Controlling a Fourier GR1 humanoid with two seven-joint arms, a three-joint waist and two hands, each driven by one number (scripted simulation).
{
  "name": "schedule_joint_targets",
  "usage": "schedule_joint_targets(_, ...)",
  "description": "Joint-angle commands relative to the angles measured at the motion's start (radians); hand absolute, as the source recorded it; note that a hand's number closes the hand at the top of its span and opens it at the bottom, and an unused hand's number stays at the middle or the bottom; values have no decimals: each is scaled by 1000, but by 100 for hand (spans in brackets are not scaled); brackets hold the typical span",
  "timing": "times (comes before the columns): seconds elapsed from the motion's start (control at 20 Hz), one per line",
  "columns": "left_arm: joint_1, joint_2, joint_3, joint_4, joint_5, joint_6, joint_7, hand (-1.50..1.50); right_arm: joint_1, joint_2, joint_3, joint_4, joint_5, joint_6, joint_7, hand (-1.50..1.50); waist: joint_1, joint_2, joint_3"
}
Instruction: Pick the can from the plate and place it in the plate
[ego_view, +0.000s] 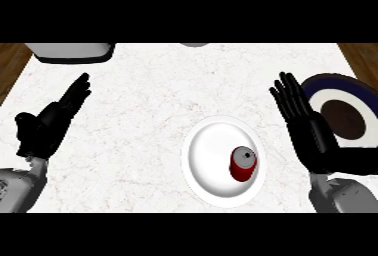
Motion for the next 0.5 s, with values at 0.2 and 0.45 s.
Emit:
schedule_joint_targets(0.2,158,-172,-29,91,47,89,66,0,-263,-193,-160,132,-39,161,129,150,53,11,0)
schedule_joint_targets(0.45,251,-245,-53,84,89,83,33,0,-151,-236,-124,299,282,-66,31,-150,40,7,2)
